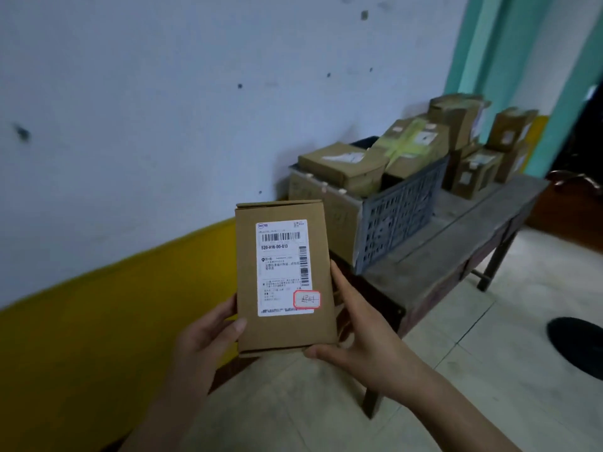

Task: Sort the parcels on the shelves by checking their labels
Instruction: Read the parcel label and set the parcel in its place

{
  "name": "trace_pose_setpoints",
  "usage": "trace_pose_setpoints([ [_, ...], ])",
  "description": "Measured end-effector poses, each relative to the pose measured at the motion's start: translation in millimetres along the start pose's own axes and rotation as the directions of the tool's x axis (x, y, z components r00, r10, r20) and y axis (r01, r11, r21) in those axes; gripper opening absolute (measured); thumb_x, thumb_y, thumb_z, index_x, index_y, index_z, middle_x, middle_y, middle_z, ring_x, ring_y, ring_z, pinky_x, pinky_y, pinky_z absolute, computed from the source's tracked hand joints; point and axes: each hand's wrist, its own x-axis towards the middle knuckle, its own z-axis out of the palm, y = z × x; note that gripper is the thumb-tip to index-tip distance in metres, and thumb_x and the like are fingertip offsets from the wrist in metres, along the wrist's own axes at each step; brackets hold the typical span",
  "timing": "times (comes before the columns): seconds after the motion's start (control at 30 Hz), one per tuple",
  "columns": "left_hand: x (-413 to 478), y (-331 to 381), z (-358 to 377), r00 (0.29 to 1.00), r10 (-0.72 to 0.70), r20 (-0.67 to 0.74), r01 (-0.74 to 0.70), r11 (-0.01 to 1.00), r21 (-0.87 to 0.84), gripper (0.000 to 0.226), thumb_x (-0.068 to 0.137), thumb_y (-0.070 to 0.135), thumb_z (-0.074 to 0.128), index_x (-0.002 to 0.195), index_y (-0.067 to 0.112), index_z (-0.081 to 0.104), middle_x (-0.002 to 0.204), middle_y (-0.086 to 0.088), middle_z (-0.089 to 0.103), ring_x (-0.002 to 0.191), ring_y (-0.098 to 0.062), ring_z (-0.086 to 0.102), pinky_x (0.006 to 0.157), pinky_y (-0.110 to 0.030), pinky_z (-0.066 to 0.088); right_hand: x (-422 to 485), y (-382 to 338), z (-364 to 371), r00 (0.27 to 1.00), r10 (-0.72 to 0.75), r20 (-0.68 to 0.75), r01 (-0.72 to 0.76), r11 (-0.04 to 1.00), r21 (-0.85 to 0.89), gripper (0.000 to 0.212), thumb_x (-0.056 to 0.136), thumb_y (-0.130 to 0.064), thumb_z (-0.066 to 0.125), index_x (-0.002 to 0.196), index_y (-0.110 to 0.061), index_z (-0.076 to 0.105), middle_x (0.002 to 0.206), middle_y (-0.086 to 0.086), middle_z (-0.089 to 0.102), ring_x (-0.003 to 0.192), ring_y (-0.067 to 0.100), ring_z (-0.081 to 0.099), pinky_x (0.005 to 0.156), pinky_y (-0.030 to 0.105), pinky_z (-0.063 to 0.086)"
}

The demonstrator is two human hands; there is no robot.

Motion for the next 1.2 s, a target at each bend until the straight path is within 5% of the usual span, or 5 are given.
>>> trace_pose_setpoints([
  [0.3,196,5,71,0.997,0.071,-0.008,-0.071,0.997,0.036,0.032,0.096,0.013,0.061,0.109,0.042,0.067,0.090,0.033,0.074,0.088,0.014,0.068,0.063,-0.006,0.053,148,76,-67,0.993,-0.047,-0.108,0.045,0.999,-0.023,0.123,0.081,-0.040,0.082,0.152,-0.052,-0.017,0.146,-0.045,0.021,0.134,-0.024,0.025,0.102,-0.002,0.024],
  [0.47,303,31,109,0.996,0.073,0.049,-0.077,0.993,0.089,0.033,0.088,0.040,0.059,0.117,0.054,0.065,0.110,0.030,0.072,0.110,-0.002,0.067,0.093,-0.030,0.054,237,95,-118,0.990,-0.060,-0.129,0.039,0.986,-0.159,0.119,0.084,-0.055,0.071,0.147,-0.051,-0.030,0.160,-0.032,0.018,0.132,-0.012,0.041,0.105,0.018,0.043],
  [0.67,432,48,147,0.960,0.161,0.227,-0.179,0.982,0.062,0.045,0.094,0.032,0.059,0.139,0.037,0.057,0.123,0.023,0.070,0.115,0.001,0.065,0.087,-0.019,0.056,337,119,-156,0.960,-0.222,-0.171,0.058,0.754,-0.654,0.090,0.088,-0.082,0.032,0.159,-0.036,0.002,0.121,-0.011,0.059,0.081,0.009,0.064,0.061,0.026,0.049],
  [0.9,569,24,165,0.913,0.129,0.387,-0.211,0.961,0.178,0.040,0.091,0.046,0.061,0.130,0.046,0.063,0.127,0.020,0.068,0.122,-0.009,0.062,0.106,-0.039,0.050,414,133,-162,0.974,-0.034,-0.223,-0.150,0.637,-0.756,0.094,0.085,-0.085,0.025,0.160,-0.032,0.005,0.127,-0.009,0.059,0.094,0.015,0.065,0.063,0.029,0.045],
  [1.2,617,-3,172,0.805,0.126,0.580,-0.298,0.931,0.210,0.040,0.100,0.049,0.052,0.139,0.043,0.053,0.129,0.028,0.056,0.117,0.007,0.053,0.083,-0.008,0.045,436,128,-158,0.933,0.260,-0.249,-0.359,0.645,-0.675,0.098,0.078,-0.090,0.029,0.156,-0.045,-0.008,0.128,-0.013,0.063,0.089,0.006,0.061,0.072,0.022,0.049],
])
